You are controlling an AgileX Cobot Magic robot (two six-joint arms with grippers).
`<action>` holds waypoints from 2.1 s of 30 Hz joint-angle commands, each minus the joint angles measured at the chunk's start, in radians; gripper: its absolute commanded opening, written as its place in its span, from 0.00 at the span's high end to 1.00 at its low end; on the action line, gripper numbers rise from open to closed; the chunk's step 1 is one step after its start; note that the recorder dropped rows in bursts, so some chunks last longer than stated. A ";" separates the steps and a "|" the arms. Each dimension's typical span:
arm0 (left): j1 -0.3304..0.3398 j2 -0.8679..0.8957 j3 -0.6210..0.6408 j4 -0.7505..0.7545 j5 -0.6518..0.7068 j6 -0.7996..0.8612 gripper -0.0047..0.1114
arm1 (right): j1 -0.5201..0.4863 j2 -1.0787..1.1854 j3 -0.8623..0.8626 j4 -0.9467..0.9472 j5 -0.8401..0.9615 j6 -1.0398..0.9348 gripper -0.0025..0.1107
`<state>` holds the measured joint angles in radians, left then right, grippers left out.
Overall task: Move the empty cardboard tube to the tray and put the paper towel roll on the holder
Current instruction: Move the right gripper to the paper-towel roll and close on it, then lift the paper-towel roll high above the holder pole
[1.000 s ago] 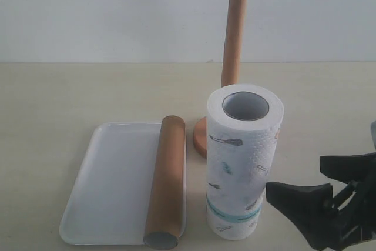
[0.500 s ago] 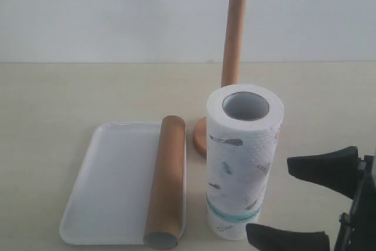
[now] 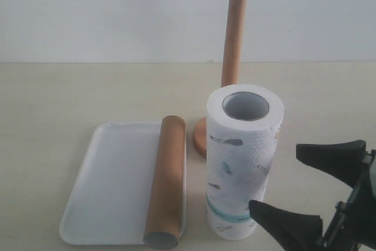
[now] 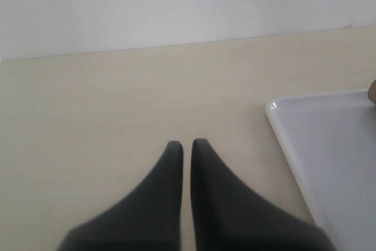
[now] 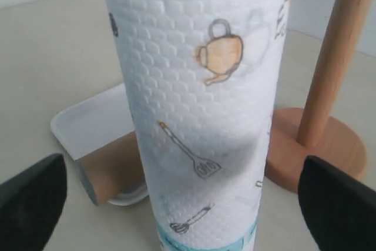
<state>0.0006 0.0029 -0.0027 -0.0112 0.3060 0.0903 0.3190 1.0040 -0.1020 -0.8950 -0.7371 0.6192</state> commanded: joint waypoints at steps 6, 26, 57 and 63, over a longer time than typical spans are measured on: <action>0.002 -0.003 0.003 -0.004 0.001 -0.008 0.92 | 0.002 0.285 -0.019 0.129 -0.249 -0.249 0.06; 0.002 -0.003 0.003 -0.004 0.001 -0.008 0.92 | 0.002 0.593 -0.192 0.048 -0.484 -0.246 0.31; 0.002 -0.003 0.003 -0.004 0.001 -0.008 0.92 | 0.002 -0.185 -0.322 0.403 0.316 -0.135 0.98; 0.002 -0.003 0.003 -0.004 0.001 -0.008 0.92 | 0.002 -0.137 -0.761 0.397 0.449 -0.117 0.98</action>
<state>0.0006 0.0029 -0.0027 -0.0112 0.3060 0.0903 0.3190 0.8363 -0.7217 -0.5075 -0.2701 0.4871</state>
